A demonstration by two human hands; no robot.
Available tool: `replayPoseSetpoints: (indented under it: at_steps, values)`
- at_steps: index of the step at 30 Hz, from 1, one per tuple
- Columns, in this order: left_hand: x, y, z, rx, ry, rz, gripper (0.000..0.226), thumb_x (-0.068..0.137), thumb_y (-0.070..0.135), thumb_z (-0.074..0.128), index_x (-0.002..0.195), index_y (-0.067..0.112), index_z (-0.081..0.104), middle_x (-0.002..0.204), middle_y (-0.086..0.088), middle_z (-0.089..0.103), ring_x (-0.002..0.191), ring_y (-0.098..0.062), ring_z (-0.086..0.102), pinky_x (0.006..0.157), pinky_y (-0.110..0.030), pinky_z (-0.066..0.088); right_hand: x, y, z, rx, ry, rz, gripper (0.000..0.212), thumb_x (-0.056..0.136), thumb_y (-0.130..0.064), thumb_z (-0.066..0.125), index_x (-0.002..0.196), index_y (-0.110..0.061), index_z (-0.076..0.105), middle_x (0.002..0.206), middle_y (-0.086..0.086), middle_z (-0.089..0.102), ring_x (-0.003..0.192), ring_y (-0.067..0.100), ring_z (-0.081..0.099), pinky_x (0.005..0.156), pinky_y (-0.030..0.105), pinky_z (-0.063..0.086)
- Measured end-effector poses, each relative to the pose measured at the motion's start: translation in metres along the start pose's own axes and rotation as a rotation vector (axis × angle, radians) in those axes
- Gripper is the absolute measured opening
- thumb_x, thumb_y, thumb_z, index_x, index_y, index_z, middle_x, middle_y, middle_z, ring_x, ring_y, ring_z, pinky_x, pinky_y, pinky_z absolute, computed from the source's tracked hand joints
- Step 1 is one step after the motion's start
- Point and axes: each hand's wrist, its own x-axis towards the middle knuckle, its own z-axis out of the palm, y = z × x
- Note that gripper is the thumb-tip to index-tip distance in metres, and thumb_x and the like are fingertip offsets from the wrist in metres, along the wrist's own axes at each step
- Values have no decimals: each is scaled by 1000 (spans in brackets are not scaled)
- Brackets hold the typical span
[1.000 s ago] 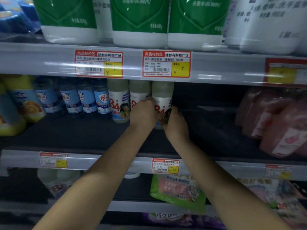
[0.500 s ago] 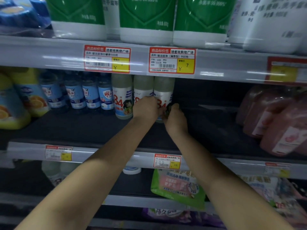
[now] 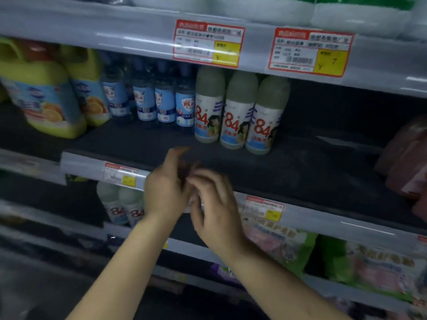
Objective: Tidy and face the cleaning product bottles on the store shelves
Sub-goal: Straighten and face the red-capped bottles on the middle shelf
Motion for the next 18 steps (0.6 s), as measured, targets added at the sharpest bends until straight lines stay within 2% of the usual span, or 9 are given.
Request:
replayPoseSetpoints:
  at_steps: [3, 5, 7, 8, 11, 13, 16, 18]
  values:
    - [-32, -33, -15, 72, 82, -107, 22, 84, 35, 50, 101, 21, 47, 62, -4, 63, 51, -16, 55, 44, -17, 33, -21, -5, 27, 72, -110, -15, 30, 80, -6, 48, 109, -13, 48, 113, 1, 45, 101, 18, 48, 88, 26, 41]
    - [-50, -54, -19, 162, 89, -204, 17, 83, 20, 62, 96, 10, 55, 57, -7, 62, 48, -22, 58, 46, -14, 29, -33, 0, 44, 55, -197, 13, 25, 79, -7, 48, 104, -14, 49, 107, 3, 52, 99, 16, 49, 86, 27, 44]
    - [-66, -77, -18, 222, 35, -304, 16, 81, 9, 68, 93, 3, 59, 62, -11, 64, 52, -29, 62, 44, -19, 32, -42, 9, 60, 1, -279, 35, 21, 78, -8, 48, 98, -14, 51, 99, 7, 58, 97, 19, 50, 81, 35, 50]
    - [-73, -88, -17, 236, -8, -348, 17, 81, 9, 68, 95, 4, 59, 66, -11, 66, 56, -30, 63, 45, -23, 37, -46, 13, 67, -28, -317, 33, 20, 77, -8, 48, 96, -13, 52, 97, 8, 59, 94, 21, 52, 78, 38, 51]
    - [-85, -111, -8, 228, -111, -438, 26, 82, 15, 67, 105, 6, 57, 82, -11, 69, 73, -31, 66, 55, -37, 51, -51, 17, 85, -56, -421, 69, 19, 80, -11, 43, 96, -15, 52, 97, 6, 60, 89, 24, 59, 72, 36, 54]
    - [-89, -119, -2, 217, -140, -476, 30, 83, 16, 66, 108, 5, 56, 91, -12, 68, 82, -31, 66, 60, -37, 50, -51, 18, 96, -59, -467, 154, 21, 79, -13, 42, 95, -14, 55, 96, 7, 61, 89, 26, 61, 71, 36, 54]
    - [-90, -129, 9, 189, -178, -524, 37, 83, 19, 67, 113, 3, 53, 101, -16, 65, 95, -33, 62, 67, -38, 48, -54, 29, 114, -89, -507, 357, 29, 82, -9, 52, 111, -5, 56, 112, 18, 60, 104, 36, 59, 83, 41, 51]
    - [-91, -137, 18, 187, -217, -576, 48, 83, 22, 66, 123, 3, 49, 112, -18, 63, 104, -34, 58, 73, -40, 48, -50, 34, 123, -88, -541, 532, 44, 86, -11, 56, 127, 1, 46, 127, 23, 53, 118, 37, 51, 95, 41, 45]
